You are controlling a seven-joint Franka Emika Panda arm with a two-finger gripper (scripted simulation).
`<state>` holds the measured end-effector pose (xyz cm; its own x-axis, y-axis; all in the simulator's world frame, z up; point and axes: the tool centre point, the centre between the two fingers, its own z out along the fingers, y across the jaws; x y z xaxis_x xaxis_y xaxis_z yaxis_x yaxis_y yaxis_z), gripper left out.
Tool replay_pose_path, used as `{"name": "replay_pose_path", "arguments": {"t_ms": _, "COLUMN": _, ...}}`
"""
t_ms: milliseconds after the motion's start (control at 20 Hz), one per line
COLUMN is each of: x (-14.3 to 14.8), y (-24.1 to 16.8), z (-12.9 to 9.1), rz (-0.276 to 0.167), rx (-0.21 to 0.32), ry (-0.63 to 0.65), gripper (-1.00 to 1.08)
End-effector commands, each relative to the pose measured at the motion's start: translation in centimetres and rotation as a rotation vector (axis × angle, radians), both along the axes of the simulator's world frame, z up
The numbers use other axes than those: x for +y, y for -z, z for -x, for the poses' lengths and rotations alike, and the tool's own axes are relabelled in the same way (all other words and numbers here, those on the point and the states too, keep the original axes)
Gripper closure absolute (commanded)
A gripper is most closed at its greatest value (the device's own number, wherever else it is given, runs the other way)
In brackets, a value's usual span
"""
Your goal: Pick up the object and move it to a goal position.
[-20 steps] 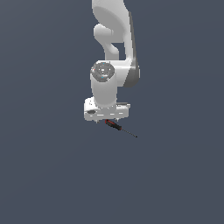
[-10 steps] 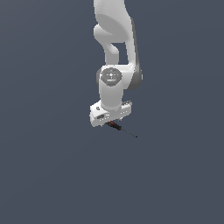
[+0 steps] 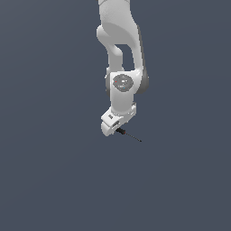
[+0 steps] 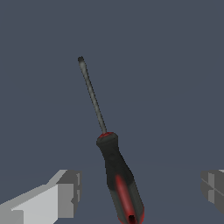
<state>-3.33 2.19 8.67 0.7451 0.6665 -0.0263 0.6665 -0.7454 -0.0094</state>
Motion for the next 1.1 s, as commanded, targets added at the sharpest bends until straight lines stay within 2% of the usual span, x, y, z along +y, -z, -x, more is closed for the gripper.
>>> {"name": "replay_pose_path", "arguments": {"t_ms": 0, "x": 0.7, "y": 0.6, "z": 0.2, "rz": -0.003, "rx": -0.006, "ry": -0.085, "gripper": -0.92}}
{"name": "replay_pose_path", "arguments": {"t_ms": 500, "x": 2.5, "y": 1.9, "z": 1.0, "rz": -0.013, "rx": -0.02, "ry": -0.301, "gripper": -0.92}}
{"name": "replay_pose_path", "arguments": {"t_ms": 1050, "x": 2.9, "y": 2.5, "z": 1.1, "rz": -0.015, "rx": -0.023, "ry": -0.341, "gripper": -0.92}}
